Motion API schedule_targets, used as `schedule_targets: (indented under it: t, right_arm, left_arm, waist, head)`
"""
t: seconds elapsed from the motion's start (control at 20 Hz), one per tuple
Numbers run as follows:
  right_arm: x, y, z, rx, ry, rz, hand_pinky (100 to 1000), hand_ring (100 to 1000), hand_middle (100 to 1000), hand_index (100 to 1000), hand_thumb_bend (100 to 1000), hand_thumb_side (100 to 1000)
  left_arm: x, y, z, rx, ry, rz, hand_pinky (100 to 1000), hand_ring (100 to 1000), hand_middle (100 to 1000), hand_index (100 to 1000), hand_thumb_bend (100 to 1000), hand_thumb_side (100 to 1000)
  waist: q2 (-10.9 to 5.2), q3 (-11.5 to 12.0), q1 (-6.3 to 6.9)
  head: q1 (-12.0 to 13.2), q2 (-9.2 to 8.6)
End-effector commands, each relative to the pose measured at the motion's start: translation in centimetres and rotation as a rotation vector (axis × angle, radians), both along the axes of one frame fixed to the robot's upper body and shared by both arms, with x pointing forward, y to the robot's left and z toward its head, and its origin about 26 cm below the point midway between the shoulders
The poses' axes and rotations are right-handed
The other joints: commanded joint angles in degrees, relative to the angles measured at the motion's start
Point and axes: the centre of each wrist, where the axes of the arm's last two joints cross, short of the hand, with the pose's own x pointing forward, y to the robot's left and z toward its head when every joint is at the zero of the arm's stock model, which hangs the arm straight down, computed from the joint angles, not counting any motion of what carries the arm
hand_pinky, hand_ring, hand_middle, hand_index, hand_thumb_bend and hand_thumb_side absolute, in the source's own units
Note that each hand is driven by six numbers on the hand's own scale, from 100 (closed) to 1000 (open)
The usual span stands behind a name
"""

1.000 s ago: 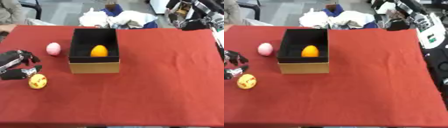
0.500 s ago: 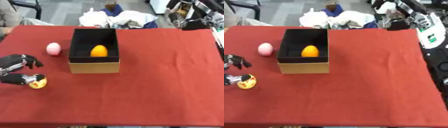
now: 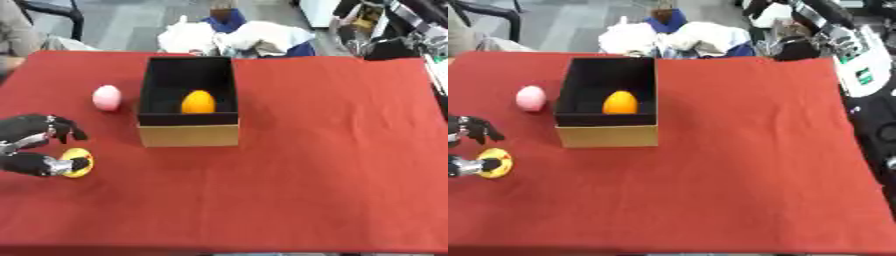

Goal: Pick up objects on the table and place them in the box.

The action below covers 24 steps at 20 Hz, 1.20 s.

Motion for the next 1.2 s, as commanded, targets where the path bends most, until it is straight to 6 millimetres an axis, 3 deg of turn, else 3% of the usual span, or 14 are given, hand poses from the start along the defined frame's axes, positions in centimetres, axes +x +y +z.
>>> schedule_targets:
  t: [0.05,0.1,0.3,0.65,0.7,1.05,1.2]
  right_arm:
    - [-0.3,-1.0,1.8,-0.071,-0.045,0.029,688,612,628,712,100,100]
    - [-0.3,-1.0,1.8,-0.070,-0.044,0.030,689,613,628,711,100,100]
    - [-0.3,-0.9,1.8,-0.070,-0.042,0.034,688,613,627,709,100,100]
    - [-0.3,-0.8,1.8,-0.069,-0.039,0.040,688,613,626,706,100,100]
    - [-0.2,-0.8,1.8,-0.069,-0.038,0.040,688,613,626,705,100,100]
    - [-0.2,-0.7,1.8,-0.069,-0.035,0.043,688,612,625,704,100,100]
    - [-0.2,-0.7,1.8,-0.069,-0.034,0.043,688,612,625,703,100,100]
  left_arm:
    - [0.1,1.0,1.3,0.038,-0.017,0.016,693,668,714,851,367,805]
    - [0.1,1.0,1.3,0.037,-0.015,0.017,691,667,713,852,342,732]
    - [0.3,1.1,1.0,0.036,-0.013,0.024,681,660,706,851,313,583]
    - [0.9,1.4,0.6,0.049,-0.018,0.033,645,646,696,849,341,436]
    - [0.9,1.5,0.5,0.050,-0.020,0.035,624,637,688,847,353,383]
    - [1.3,1.8,-0.1,0.015,-0.061,0.061,521,549,598,791,264,318]
    - [1.4,1.7,-0.2,-0.017,-0.081,0.063,449,489,520,708,199,289]
  waist:
    - [-0.71,0.0,0.13]
    - [-0.70,0.0,0.13]
    - [-0.70,0.0,0.10]
    - [-0.72,0.0,0.01]
    - [-0.72,0.0,0.00]
    - [-0.69,0.0,-0.10]
    - [-0.66,0.0,-0.15]
  head:
    - [0.1,0.29]
    - [0.1,0.29]
    - [0.1,0.29]
    - [0.1,0.29]
    - [0.1,0.29]
    - [0.1,0.29]
    - [0.1,0.29]
